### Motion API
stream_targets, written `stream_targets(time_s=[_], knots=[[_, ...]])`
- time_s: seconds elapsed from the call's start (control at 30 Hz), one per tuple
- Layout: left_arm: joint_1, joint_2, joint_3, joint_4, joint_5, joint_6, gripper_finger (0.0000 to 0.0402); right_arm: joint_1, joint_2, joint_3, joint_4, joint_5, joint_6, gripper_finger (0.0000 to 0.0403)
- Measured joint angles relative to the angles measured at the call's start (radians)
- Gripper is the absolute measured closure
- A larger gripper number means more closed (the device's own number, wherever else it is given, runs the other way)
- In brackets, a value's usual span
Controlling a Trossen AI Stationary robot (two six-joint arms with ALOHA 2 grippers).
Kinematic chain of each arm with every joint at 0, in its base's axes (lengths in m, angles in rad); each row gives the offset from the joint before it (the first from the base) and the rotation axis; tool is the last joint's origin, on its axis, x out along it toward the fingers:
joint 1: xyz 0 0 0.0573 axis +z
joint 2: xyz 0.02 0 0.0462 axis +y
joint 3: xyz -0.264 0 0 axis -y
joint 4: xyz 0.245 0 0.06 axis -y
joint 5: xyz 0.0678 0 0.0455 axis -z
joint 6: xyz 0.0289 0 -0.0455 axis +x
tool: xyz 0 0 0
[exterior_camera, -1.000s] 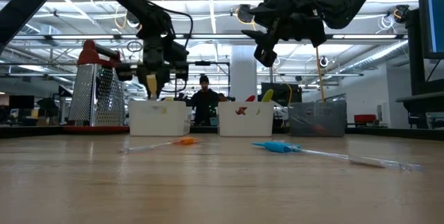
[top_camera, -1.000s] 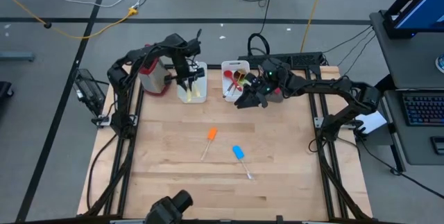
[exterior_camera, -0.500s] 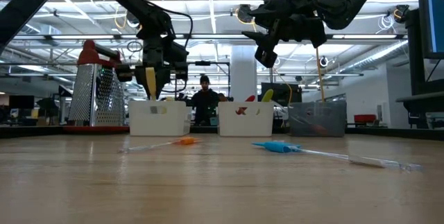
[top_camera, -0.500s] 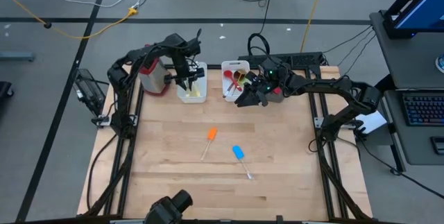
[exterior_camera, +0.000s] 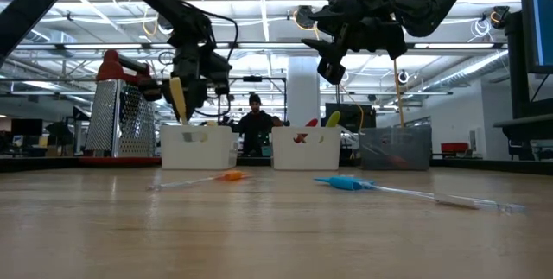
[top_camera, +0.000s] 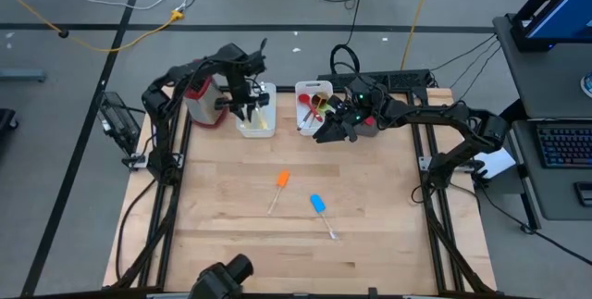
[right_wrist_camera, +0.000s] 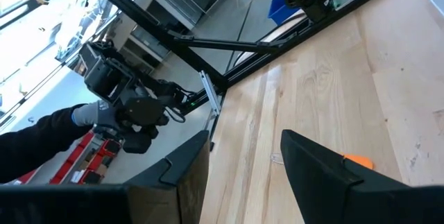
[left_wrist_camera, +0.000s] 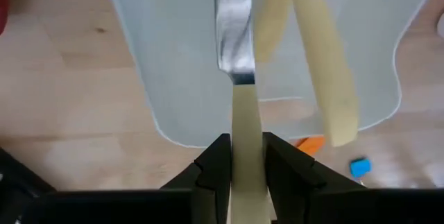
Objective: Pick & Place Kitchen Items
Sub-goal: Put the yellow knife into the left white bin, then put the blue spatula into the black bin
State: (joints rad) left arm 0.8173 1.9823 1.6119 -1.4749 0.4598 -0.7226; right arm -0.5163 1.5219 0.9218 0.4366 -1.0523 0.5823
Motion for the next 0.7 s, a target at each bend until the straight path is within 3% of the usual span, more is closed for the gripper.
stream_targets(time_s=[0.13, 0.43, 0.57, 0.7], knots=[[-0.008, 0.0, 0.0, 0.052, -0.041, 0.003, 0.0297, 0.0, 0.0, 0.0, 0.0, 0.001, 0.003, 0.0231], [0.002, 0.0, 0.0, 0.068, -0.019, 0.006, 0.0196, 0.0, 0.0, 0.0, 0.0, 0.001, 0.008, 0.0231], [0.016, -0.02, -0.001, 0.064, 0.011, 0.008, 0.0177, 0.0, 0.0, 0.0, 0.0, 0.002, 0.008, 0.0231], [0.008, -0.101, -0.001, 0.073, -0.021, 0.008, 0.0172, 0.0, 0.0, 0.0, -0.001, 0.002, 0.008, 0.0231]])
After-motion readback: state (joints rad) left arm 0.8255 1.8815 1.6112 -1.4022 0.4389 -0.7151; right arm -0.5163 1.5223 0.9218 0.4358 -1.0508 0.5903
